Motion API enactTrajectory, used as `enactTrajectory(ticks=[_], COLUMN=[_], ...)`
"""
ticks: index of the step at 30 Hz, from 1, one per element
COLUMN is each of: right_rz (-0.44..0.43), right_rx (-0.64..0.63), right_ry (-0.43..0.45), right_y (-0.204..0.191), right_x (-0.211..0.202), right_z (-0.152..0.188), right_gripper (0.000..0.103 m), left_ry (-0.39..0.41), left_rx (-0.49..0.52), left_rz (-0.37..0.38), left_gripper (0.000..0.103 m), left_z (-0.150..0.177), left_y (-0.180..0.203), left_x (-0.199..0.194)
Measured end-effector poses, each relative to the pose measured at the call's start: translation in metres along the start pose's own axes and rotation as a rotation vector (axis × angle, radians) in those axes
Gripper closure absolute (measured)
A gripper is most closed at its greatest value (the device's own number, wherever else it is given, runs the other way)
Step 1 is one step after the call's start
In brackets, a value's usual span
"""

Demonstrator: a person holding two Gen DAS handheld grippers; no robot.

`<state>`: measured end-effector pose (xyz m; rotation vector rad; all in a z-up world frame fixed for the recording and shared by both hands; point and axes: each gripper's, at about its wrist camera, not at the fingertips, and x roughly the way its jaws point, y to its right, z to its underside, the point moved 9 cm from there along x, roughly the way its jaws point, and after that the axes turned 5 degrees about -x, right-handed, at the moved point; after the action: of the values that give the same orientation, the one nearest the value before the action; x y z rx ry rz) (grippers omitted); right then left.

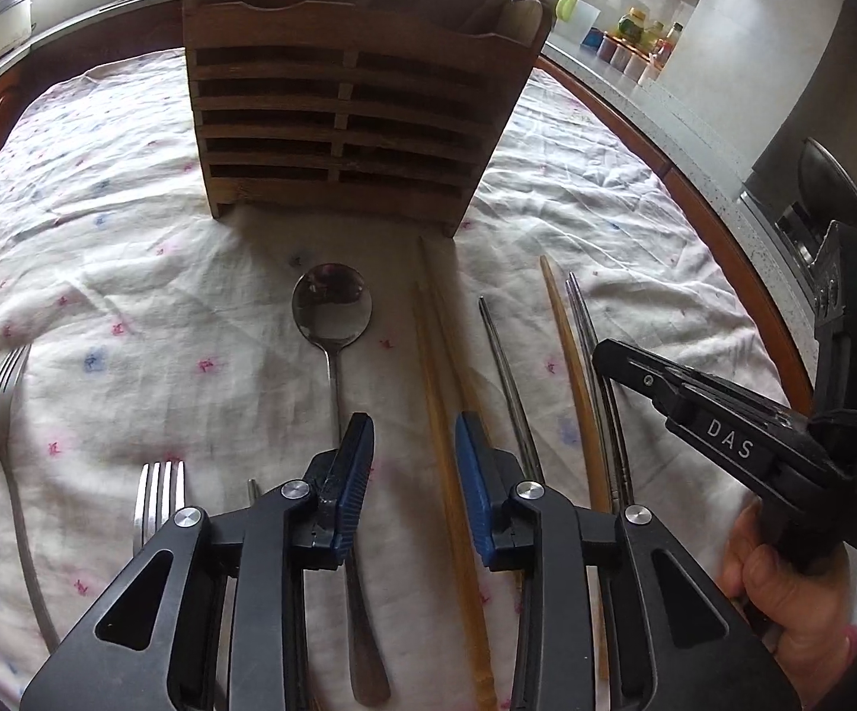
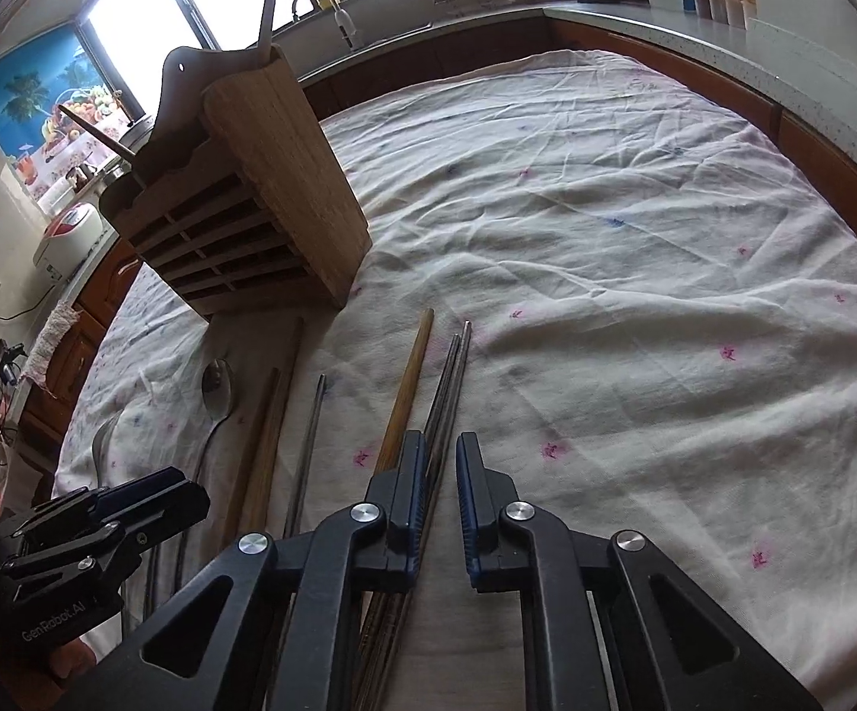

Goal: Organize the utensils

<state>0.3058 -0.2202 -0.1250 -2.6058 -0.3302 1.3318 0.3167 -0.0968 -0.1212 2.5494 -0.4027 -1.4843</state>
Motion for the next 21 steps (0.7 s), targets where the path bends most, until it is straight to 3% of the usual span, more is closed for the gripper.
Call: enactTrajectory(ticks=[5, 21], right_rz=[0.009, 0.041], right_rx=[-0.016, -0.026], right_ry=[-0.002, -0.025], right_y=[0.004, 0.013], right_x=[0.002, 0.024], right_z=[-0.002, -0.034], right_gripper=[0.095, 0.093], left_ry=[-0.016, -0.042], left_rx=[0.022, 0.112], left_rz=[-0.007, -0.052], left_gripper=[0.081, 0.082], left_z=[0.000, -0.027], left_y=[0.004, 0.014], left_x=[0.011, 0.031])
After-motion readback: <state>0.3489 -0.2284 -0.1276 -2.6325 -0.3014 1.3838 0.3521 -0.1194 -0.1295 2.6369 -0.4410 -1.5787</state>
